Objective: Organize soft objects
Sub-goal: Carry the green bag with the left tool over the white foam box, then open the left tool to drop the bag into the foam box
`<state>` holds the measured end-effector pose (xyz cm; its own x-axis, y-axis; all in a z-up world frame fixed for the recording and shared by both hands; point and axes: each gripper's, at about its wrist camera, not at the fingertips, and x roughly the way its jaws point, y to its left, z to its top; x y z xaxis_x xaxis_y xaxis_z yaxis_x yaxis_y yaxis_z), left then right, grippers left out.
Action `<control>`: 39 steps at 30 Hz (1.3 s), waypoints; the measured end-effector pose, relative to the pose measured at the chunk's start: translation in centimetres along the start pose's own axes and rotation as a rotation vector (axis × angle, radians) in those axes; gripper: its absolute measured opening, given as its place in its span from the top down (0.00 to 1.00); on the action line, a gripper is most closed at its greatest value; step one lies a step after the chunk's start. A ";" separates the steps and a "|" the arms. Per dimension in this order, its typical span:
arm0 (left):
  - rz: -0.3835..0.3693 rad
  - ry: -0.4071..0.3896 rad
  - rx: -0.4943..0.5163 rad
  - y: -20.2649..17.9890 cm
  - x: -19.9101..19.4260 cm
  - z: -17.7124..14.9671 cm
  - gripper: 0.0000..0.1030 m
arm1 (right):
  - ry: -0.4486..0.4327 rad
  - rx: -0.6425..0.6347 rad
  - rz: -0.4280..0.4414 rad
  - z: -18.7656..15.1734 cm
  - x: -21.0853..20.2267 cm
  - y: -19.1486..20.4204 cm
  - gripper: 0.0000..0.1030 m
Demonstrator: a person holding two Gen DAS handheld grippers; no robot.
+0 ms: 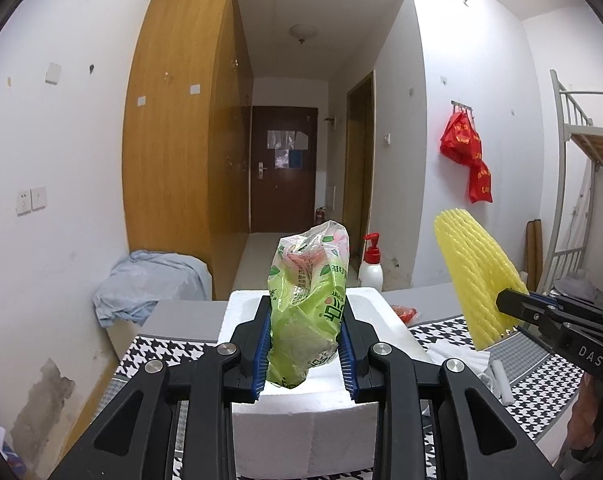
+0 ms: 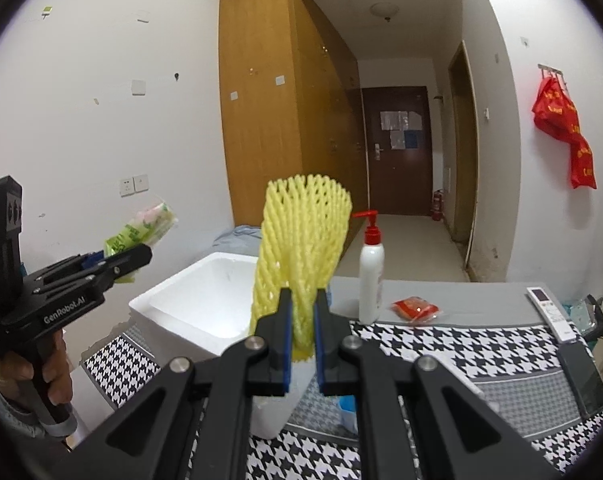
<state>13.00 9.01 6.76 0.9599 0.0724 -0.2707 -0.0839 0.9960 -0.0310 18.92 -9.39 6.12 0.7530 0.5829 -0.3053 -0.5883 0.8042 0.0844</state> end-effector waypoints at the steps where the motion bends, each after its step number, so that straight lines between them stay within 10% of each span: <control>1: 0.002 0.007 0.003 0.1 0.3 0.0 0.70 | 0.001 0.001 0.000 0.1 0.2 0.0 0.89; 39: -0.001 0.188 -0.001 0.8 7.2 0.9 0.62 | 0.039 0.033 -0.046 0.8 2.5 -0.8 0.89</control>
<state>20.04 10.41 5.67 0.8931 0.0607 -0.4457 -0.0839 0.9959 -0.0325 21.50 -8.51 6.08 0.7662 0.5412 -0.3465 -0.5431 0.8336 0.1010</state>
